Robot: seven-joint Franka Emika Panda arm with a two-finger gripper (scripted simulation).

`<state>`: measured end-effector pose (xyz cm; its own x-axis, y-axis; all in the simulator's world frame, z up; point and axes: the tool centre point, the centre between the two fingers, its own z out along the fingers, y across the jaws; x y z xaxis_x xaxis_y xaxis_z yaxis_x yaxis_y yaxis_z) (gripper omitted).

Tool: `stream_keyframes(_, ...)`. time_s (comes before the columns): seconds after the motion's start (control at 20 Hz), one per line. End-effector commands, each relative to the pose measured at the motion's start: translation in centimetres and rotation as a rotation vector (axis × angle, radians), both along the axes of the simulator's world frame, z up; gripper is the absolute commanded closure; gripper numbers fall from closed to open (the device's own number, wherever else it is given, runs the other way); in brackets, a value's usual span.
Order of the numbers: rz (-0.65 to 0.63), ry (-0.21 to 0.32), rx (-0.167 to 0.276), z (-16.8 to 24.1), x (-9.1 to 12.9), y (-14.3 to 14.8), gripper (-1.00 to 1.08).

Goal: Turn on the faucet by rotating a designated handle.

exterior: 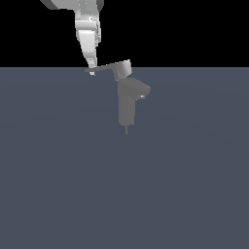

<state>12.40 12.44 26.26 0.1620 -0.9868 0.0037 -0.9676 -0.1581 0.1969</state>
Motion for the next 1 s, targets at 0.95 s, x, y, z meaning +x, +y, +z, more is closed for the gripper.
stream_keyframes(0.95,0.0,-0.001,0.0,0.9,-4.2,-0.5,1.08)
